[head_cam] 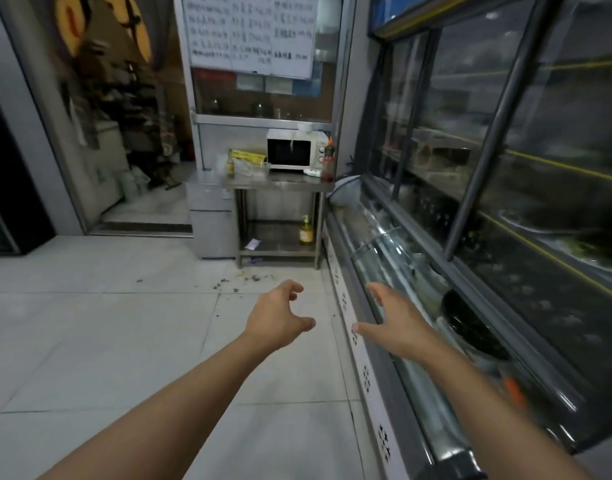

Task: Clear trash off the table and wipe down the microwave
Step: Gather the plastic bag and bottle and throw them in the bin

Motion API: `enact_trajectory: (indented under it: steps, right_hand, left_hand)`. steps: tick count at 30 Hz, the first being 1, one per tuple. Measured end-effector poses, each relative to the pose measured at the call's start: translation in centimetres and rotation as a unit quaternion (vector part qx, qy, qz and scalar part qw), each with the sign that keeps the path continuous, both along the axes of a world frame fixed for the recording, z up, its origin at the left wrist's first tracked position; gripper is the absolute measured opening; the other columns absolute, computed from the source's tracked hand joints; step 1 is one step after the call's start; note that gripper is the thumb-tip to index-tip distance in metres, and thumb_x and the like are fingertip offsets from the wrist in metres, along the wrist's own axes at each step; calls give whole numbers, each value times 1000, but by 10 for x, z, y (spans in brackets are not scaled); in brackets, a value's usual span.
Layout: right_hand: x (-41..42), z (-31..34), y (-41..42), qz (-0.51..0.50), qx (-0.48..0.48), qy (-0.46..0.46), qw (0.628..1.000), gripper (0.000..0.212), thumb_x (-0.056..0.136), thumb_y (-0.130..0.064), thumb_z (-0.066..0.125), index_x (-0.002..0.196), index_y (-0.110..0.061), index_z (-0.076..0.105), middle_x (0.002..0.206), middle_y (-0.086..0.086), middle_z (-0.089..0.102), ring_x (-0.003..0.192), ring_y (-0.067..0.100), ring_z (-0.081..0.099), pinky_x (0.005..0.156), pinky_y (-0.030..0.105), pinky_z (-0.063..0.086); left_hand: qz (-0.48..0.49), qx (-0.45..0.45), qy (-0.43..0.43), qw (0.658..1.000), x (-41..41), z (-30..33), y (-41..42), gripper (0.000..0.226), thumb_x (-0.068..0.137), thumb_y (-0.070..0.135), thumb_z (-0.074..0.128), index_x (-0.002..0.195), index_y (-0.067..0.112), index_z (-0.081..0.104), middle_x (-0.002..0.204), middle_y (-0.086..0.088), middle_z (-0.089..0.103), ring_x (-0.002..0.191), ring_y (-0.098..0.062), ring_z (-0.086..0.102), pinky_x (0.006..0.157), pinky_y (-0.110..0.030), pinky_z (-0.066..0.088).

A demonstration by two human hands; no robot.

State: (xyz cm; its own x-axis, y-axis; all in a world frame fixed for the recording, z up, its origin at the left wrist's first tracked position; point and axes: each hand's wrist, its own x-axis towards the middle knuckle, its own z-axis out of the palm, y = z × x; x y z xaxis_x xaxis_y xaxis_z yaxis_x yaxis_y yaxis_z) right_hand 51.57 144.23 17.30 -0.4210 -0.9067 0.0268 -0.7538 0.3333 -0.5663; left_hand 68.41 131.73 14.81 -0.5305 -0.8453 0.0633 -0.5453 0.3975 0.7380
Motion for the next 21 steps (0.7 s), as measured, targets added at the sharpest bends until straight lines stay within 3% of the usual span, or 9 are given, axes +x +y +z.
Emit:
enact_trajectory:
  steps: [3, 10, 21]
  right_hand:
    - [21, 3, -50, 20, -2, -6, 1000, 82, 79, -41, 69, 145, -27, 23, 151, -4, 29, 136, 15, 31, 109, 35, 33]
    - [40, 5, -163, 53, 4, 9, 999, 79, 79, -42, 68, 143, -27, 24, 148, -4, 32, 133, 14, 35, 103, 32, 35]
    - [-16, 13, -380, 110, -4, 24, 994, 81, 78, -40, 71, 143, -29, 23, 146, -4, 33, 130, 17, 38, 104, 36, 38]
  left_hand:
    - [26, -5, -5, 1000, 28, 9, -46, 64, 73, 33, 76, 129, 27, 46, 127, 4, 54, 91, -9, 55, 81, -29, 50]
    - [73, -6, -31, 997, 60, 16, -145, 67, 72, 31, 77, 131, 24, 45, 130, 1, 54, 112, -17, 54, 91, -35, 49]
    - [121, -16, -55, 991, 19, 24, -333, 67, 72, 32, 76, 130, 27, 43, 130, 1, 54, 111, -18, 55, 87, -34, 50]
